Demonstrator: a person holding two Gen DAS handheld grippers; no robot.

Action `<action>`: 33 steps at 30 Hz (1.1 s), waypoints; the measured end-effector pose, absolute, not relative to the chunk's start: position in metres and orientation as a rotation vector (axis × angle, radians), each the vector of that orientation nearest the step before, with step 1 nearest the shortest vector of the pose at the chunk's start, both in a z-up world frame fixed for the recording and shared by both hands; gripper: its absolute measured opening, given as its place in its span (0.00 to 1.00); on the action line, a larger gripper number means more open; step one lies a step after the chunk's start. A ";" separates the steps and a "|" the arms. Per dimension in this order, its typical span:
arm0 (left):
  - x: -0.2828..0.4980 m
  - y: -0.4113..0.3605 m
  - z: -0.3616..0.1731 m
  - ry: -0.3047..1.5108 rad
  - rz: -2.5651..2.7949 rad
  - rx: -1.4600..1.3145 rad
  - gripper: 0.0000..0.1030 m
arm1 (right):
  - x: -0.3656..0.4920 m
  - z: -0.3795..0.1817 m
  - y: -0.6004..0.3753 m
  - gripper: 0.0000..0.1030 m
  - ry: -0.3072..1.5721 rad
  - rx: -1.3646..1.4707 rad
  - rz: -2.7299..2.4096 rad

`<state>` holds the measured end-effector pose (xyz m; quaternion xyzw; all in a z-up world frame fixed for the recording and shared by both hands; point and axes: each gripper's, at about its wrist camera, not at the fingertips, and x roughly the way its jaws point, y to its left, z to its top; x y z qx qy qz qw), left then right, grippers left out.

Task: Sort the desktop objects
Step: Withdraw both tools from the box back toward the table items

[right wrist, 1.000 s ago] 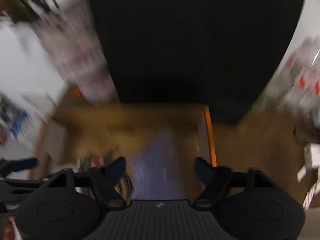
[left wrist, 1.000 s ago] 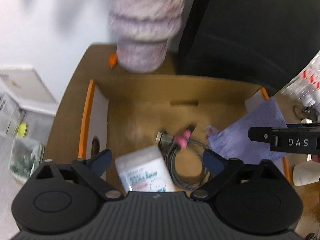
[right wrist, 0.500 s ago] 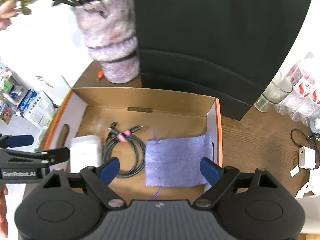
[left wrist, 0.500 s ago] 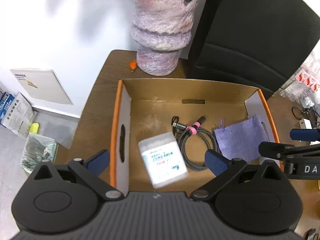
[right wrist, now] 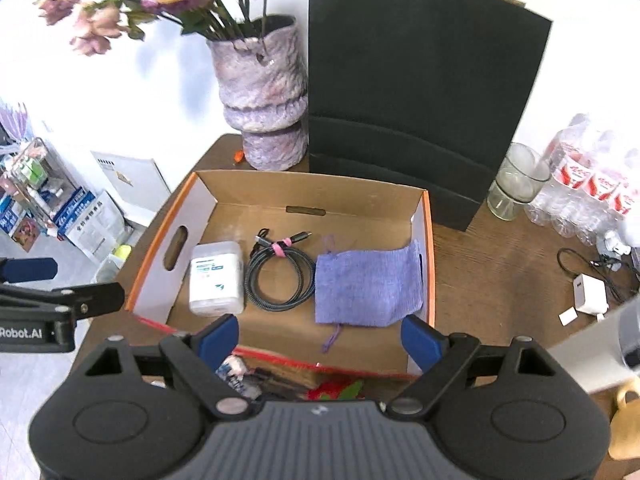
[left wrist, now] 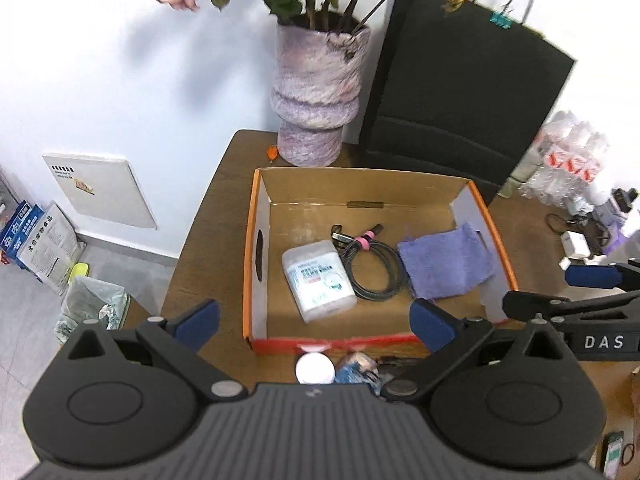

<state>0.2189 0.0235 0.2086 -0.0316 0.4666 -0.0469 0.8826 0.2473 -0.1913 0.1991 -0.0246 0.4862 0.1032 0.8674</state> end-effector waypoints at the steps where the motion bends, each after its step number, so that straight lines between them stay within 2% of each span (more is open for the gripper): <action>1: 0.210 0.024 0.211 0.959 -0.105 -0.068 1.00 | 0.239 0.201 -0.191 0.89 1.009 -0.056 0.218; 12: 0.112 0.017 0.196 0.916 -0.151 -0.040 1.00 | 0.144 0.192 -0.193 0.93 0.973 -0.066 0.279; 17: 0.057 0.022 0.184 0.792 -0.174 -0.057 1.00 | 0.095 0.168 -0.201 0.93 0.945 -0.049 0.302; 26: -0.032 0.028 0.100 0.647 -0.137 -0.097 1.00 | -0.002 0.083 -0.224 0.94 0.821 0.049 0.276; 33: -0.102 0.014 0.056 0.371 -0.167 -0.060 1.00 | -0.070 0.045 -0.236 0.94 0.594 0.030 0.166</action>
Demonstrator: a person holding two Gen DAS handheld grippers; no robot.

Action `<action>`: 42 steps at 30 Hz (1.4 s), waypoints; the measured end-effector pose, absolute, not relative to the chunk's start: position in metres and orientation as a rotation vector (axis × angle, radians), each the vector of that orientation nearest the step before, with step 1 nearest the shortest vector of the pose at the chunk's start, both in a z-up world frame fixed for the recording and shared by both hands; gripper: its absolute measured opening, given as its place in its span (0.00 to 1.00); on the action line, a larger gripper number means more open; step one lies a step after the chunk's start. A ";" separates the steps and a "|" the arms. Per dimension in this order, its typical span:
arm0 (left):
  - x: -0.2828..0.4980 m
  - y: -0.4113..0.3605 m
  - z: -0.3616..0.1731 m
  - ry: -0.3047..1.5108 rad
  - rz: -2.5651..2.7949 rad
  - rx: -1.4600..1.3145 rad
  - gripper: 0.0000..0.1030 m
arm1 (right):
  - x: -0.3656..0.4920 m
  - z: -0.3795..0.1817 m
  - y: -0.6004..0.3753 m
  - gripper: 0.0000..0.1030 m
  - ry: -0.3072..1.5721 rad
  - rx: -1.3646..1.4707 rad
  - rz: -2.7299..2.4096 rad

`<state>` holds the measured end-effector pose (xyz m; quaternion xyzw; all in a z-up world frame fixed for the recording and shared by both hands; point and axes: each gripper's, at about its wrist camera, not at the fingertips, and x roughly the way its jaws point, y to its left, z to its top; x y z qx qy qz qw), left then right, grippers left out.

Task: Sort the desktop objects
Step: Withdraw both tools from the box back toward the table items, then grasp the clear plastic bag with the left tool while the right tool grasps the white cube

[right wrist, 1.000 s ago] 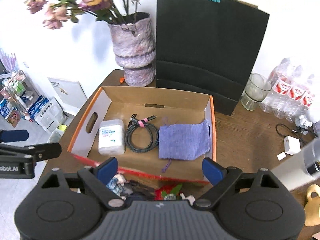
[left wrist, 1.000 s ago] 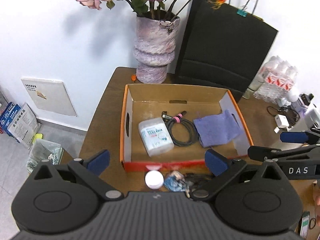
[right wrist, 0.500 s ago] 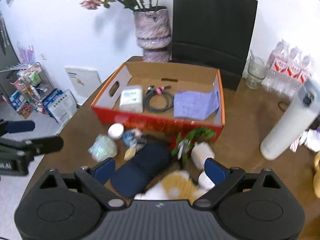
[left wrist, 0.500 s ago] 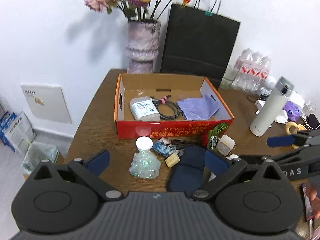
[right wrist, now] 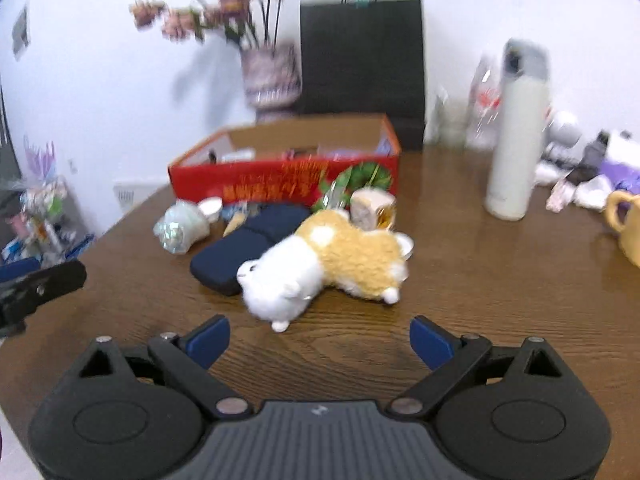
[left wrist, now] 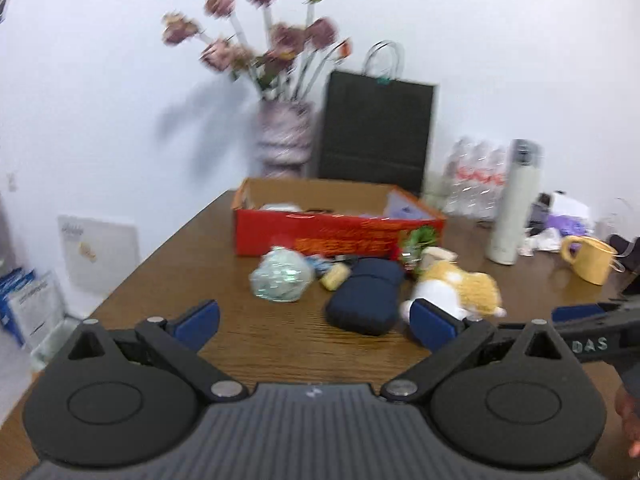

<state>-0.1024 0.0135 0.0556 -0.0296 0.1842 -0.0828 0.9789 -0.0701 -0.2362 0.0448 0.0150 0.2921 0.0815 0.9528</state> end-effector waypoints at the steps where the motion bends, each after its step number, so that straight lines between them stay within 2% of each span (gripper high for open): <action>1: -0.106 0.011 0.052 0.363 -0.174 -0.058 1.00 | -0.078 0.042 -0.237 0.94 0.560 0.028 0.161; 11: -0.067 0.005 0.026 0.479 -0.126 -0.005 1.00 | -0.073 0.023 -0.220 0.96 0.481 -0.057 0.190; 21: 0.051 0.017 0.032 0.590 -0.207 -0.044 1.00 | -0.008 0.038 -0.215 0.95 0.426 -0.086 0.168; 24: 0.082 0.017 0.031 0.600 -0.203 -0.036 1.00 | 0.023 0.045 -0.226 0.90 0.423 -0.089 0.131; 25: 0.090 0.018 0.031 0.600 -0.204 -0.041 0.99 | 0.035 0.048 -0.231 0.83 0.420 -0.087 0.127; 26: 0.096 0.018 0.031 0.602 -0.209 -0.041 0.96 | 0.046 0.050 -0.235 0.75 0.415 -0.086 0.121; 28: 0.107 0.018 0.026 0.615 -0.218 -0.037 0.88 | 0.074 0.049 -0.242 0.71 0.423 -0.097 0.112; 30: 0.113 0.021 0.018 0.636 -0.216 -0.044 0.66 | 0.105 0.040 -0.246 0.70 0.479 -0.108 0.112; 31: 0.116 0.022 0.013 0.648 -0.215 -0.053 0.43 | 0.118 0.034 -0.249 0.66 0.507 -0.107 0.108; 32: 0.116 0.023 0.010 0.646 -0.209 -0.062 0.40 | 0.133 0.027 -0.252 0.55 0.552 -0.105 0.102; 33: 0.112 0.024 0.010 0.622 -0.208 -0.060 0.39 | 0.143 0.019 -0.254 0.49 0.596 -0.082 0.117; 34: 0.107 0.023 0.012 0.603 -0.212 -0.053 0.38 | 0.149 0.012 -0.254 0.30 0.634 -0.060 0.121; 38: 0.083 0.023 0.022 0.548 -0.240 -0.076 0.37 | 0.137 0.012 -0.254 0.30 0.603 -0.045 0.111; 42: 0.059 0.026 0.035 0.530 -0.214 -0.124 0.37 | 0.099 0.043 -0.255 0.30 0.479 -0.078 0.048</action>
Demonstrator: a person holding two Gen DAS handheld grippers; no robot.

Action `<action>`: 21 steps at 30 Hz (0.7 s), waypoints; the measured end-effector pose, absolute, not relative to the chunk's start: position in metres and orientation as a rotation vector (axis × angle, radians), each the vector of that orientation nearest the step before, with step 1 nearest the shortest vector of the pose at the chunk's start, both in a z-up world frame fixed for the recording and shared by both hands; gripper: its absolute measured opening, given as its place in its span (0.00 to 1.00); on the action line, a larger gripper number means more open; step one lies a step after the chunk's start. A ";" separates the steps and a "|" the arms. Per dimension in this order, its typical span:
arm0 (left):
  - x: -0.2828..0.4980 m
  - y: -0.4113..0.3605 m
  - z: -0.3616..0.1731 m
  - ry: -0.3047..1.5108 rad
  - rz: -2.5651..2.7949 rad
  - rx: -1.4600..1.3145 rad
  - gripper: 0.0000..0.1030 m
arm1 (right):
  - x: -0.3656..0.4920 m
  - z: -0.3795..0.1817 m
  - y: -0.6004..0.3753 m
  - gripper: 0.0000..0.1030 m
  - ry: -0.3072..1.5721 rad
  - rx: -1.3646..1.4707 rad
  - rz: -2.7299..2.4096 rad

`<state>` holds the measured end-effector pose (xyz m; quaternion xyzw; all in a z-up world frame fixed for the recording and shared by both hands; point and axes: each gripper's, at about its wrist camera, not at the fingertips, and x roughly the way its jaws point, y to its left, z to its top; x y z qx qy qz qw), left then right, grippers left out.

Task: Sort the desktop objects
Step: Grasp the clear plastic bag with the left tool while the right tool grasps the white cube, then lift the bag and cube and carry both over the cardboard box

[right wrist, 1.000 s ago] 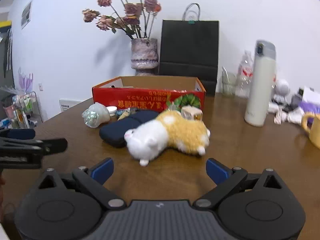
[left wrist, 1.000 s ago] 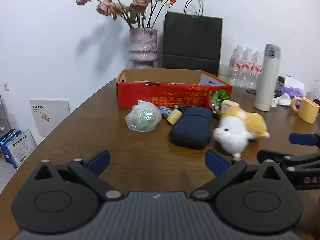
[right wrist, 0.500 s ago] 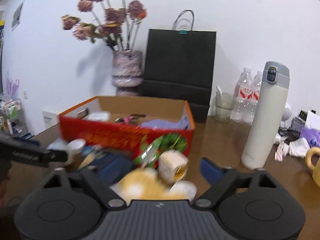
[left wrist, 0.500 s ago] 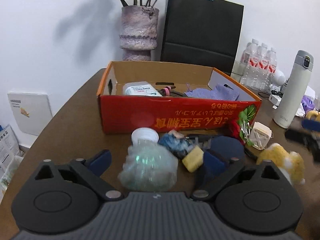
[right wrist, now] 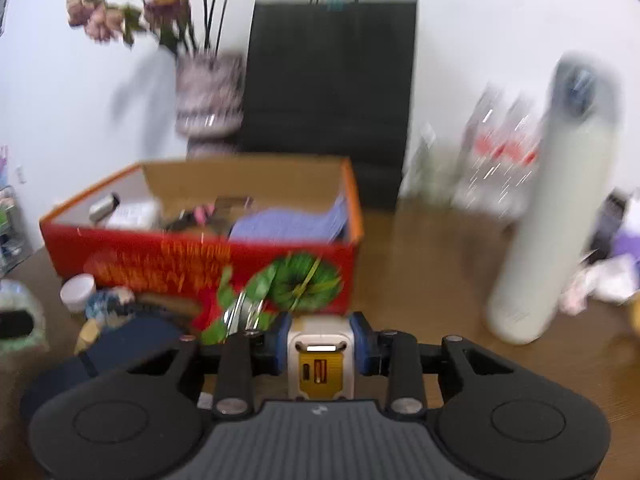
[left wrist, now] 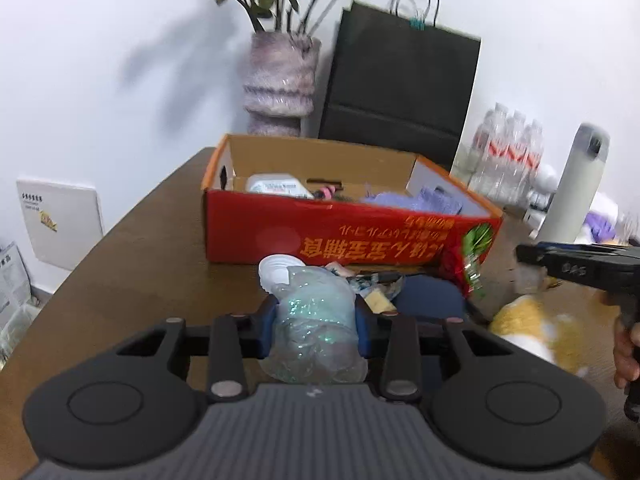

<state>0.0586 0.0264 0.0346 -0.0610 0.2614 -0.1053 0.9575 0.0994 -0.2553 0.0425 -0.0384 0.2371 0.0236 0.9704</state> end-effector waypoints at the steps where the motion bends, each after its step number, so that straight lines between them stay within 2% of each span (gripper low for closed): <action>1: 0.050 0.028 0.040 0.518 -0.212 -0.143 0.37 | 0.086 0.052 -0.257 0.30 0.443 -0.066 0.048; 4: 0.028 0.027 0.052 0.489 -0.213 -0.149 0.37 | 0.050 0.071 -0.261 0.30 0.388 -0.027 0.095; 14: -0.053 0.010 0.079 0.417 -0.209 -0.078 0.38 | -0.046 0.081 -0.245 0.30 0.369 -0.071 0.155; 21: -0.110 0.012 0.111 0.307 -0.216 -0.072 0.38 | -0.107 0.115 -0.242 0.30 0.244 -0.081 0.179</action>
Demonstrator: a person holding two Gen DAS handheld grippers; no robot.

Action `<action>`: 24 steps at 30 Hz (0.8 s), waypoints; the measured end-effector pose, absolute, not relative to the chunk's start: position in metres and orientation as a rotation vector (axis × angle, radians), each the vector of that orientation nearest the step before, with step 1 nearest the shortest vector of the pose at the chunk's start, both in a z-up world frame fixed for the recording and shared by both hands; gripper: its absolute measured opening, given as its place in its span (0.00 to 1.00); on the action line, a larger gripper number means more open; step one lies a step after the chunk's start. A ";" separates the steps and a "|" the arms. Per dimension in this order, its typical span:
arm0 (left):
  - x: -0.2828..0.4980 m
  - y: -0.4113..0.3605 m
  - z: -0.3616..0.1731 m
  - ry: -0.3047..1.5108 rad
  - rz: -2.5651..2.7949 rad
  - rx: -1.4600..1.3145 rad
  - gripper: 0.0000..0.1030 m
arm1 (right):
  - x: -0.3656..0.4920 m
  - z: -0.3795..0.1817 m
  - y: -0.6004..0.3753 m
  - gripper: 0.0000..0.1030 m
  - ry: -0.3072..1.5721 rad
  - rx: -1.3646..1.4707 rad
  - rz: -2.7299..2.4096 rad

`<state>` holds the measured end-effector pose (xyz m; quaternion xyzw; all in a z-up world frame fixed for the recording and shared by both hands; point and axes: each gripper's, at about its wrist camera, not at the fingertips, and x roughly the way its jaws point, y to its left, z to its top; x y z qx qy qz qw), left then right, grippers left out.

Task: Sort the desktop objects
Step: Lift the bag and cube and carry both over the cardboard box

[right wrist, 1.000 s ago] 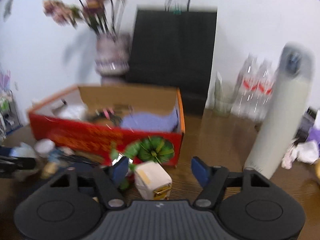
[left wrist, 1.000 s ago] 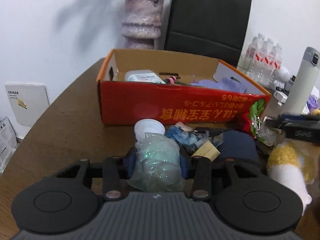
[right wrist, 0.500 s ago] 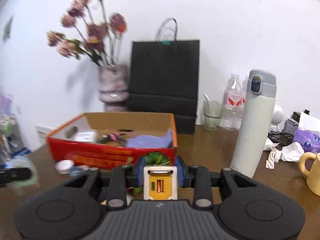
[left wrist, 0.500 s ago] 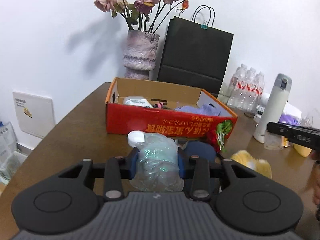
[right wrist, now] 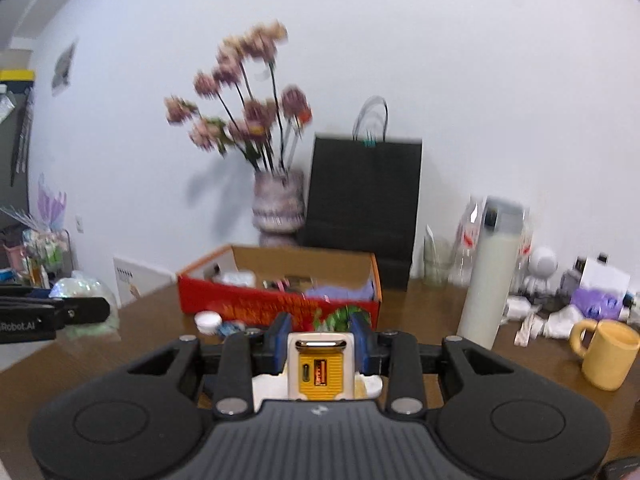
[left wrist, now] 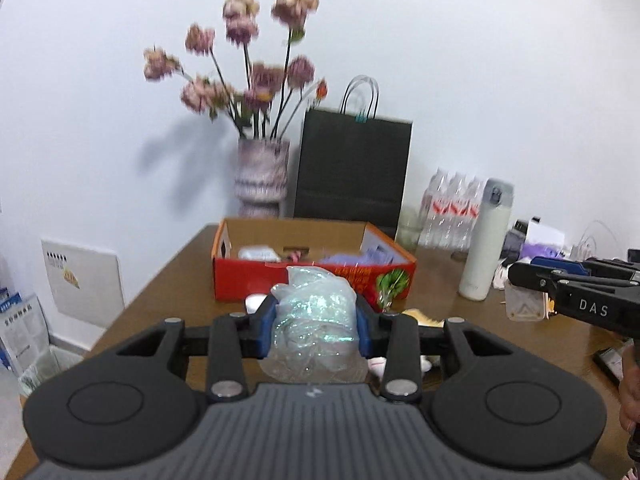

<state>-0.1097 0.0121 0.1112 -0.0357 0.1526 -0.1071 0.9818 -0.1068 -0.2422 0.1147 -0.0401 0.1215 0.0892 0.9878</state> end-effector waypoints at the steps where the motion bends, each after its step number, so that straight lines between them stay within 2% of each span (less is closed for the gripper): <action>1: -0.117 0.013 0.115 0.294 -0.216 -0.072 0.38 | -0.115 0.119 -0.242 0.30 0.226 -0.084 0.181; 7: -0.149 0.013 0.133 0.245 -0.238 -0.068 0.39 | -0.150 0.137 -0.241 0.30 0.164 -0.085 0.191; 13: -0.146 0.013 0.157 0.255 -0.267 -0.060 0.39 | -0.159 0.160 -0.244 0.30 0.135 -0.095 0.207; 24: -0.082 0.014 0.216 0.217 -0.304 -0.015 0.39 | -0.099 0.215 -0.236 0.30 0.069 -0.141 0.221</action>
